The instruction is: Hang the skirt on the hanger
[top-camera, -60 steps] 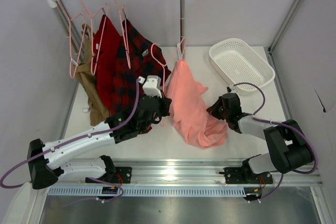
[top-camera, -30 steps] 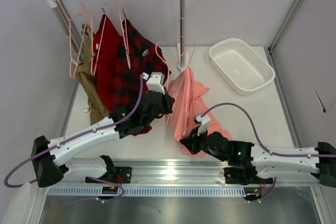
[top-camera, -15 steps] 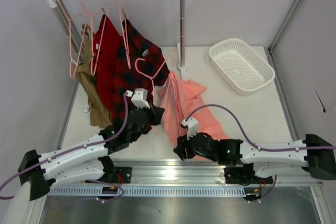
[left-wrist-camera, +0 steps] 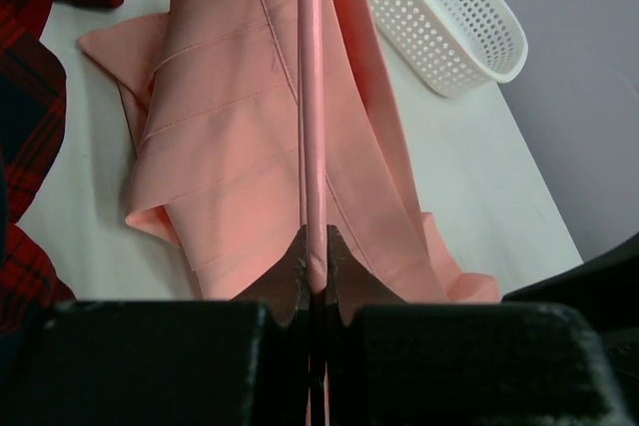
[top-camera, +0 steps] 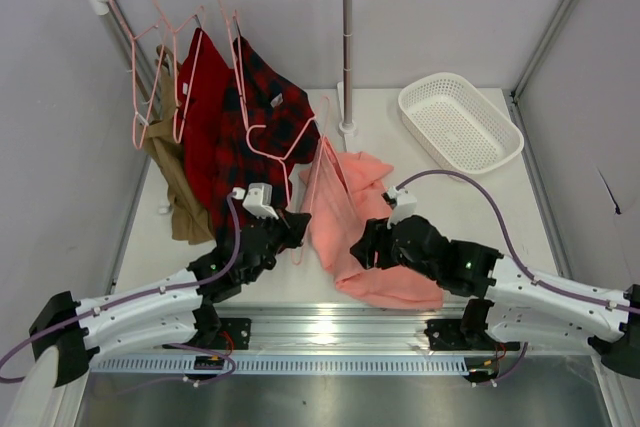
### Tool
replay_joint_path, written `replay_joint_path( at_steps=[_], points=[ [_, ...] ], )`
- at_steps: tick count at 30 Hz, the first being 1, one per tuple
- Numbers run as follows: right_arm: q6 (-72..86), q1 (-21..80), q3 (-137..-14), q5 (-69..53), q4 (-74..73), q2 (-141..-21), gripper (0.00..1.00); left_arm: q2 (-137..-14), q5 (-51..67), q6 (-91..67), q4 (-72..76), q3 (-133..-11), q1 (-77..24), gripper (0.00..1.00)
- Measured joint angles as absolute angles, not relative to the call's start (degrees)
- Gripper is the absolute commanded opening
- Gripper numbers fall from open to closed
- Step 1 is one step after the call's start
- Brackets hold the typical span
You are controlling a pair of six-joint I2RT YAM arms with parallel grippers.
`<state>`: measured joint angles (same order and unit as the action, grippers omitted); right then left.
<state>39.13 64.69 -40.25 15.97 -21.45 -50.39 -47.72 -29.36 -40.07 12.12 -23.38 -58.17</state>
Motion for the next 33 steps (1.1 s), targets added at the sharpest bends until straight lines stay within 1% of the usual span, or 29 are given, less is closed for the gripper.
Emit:
replay_joint_path(
  at_steps=[11, 19, 33],
  points=[
    [40.53, 59.09, -40.25, 14.57, -24.12, -56.42, 0.57, -45.93, -29.34, -38.41, 12.75, -22.81, -58.37, 0.00],
    [37.89, 59.22, -39.42, 11.79, -20.05, -58.13, 0.56, -45.69, -29.34, -37.47, 12.73, -22.81, -58.37, 0.00],
    [34.46, 59.81, -39.44, 15.62, -23.53, -59.20, 0.58, -45.69, -29.34, -37.01, 12.73, -22.81, -58.37, 0.00]
  ],
)
